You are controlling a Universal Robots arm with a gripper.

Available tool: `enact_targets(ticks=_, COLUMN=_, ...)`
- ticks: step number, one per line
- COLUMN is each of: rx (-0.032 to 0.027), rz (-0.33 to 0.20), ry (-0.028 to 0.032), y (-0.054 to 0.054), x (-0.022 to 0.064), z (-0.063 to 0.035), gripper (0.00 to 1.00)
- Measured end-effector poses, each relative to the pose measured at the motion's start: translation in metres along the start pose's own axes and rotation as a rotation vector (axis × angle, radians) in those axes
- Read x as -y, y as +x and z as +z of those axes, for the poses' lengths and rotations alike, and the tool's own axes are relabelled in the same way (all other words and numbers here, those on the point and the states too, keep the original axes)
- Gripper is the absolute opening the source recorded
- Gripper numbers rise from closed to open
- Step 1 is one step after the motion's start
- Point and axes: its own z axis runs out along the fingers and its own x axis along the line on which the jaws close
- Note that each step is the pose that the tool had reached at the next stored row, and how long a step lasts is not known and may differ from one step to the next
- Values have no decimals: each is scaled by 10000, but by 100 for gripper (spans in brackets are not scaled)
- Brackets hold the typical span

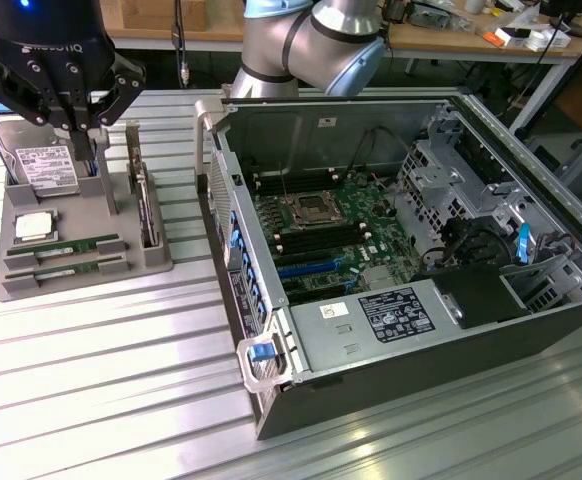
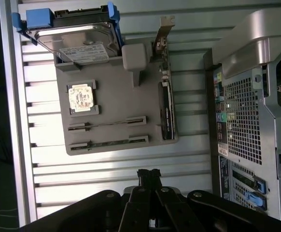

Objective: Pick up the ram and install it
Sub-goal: 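Reach for the ram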

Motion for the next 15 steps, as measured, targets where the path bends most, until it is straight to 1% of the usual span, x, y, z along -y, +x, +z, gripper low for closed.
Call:
enact_targets(ticks=4, rx=0, rz=0, ry=0, y=60, x=5, z=-1, gripper=10)
enact_targets(ticks=7, rx=0, rz=0, ry=-1, y=138, x=11, z=-2, gripper=10)
enact_targets(ticks=15, rx=0, rz=-1, ry=-1, y=139, x=11, z=-2, gripper=10)
